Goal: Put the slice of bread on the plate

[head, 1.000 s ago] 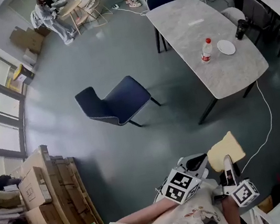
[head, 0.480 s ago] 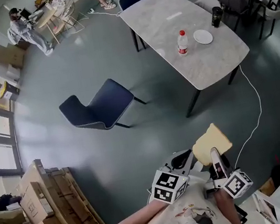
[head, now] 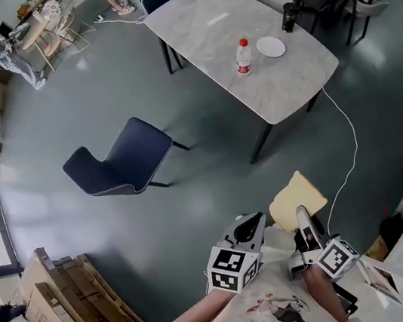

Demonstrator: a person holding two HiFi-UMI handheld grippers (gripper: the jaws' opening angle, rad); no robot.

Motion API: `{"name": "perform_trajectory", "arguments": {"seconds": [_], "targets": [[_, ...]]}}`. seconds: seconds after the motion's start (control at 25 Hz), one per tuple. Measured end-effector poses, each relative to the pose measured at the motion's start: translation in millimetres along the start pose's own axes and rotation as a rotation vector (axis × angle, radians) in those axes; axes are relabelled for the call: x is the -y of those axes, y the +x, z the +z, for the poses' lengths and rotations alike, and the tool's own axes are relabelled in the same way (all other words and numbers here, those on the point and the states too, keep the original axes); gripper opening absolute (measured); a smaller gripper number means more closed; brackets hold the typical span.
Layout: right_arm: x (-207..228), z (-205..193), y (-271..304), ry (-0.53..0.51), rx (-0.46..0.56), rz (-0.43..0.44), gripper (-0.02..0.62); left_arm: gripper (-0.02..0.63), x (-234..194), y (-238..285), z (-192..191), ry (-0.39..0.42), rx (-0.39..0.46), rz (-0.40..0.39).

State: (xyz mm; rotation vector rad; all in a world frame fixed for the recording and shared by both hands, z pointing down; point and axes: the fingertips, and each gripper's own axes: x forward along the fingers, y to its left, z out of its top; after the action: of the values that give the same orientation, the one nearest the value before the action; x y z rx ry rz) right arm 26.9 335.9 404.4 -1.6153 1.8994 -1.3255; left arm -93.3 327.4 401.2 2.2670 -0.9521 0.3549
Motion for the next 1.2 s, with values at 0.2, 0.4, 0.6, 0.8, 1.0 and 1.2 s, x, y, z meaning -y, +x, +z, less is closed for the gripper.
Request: {"name": "perform_trajectory", "arguments": {"seconds": [0.2,0.4,0.6,0.8,1.0,1.2], "targets": [[4,-15,10,0.061,0.012,-0.041,0.092,0.009,-19,0,-3,-0.014,-0.030,-0.030],[4,-1,21,0.052,0.047,-0.048,0.092,0.009,-29,6,8,-0.002,-0.036,-0.028],[15,13,43,0.055,0.048,-0.058,0.092,0.009,-35,23,19,-0.005,-0.044,-0.033],[25,39,74,0.060,0.046,-0.050,0.092,0.009,-39,51,41,0.017,-0.039,-0.037],[37,66,107,0.084,0.022,-0.038,0.092,0.009,-47,86,69,0.011,-0.040,-0.010],[61,111,142,0.101,0.014,-0.043,0.092,0.009,-49,136,101,0.037,-0.057,0.005]]}}
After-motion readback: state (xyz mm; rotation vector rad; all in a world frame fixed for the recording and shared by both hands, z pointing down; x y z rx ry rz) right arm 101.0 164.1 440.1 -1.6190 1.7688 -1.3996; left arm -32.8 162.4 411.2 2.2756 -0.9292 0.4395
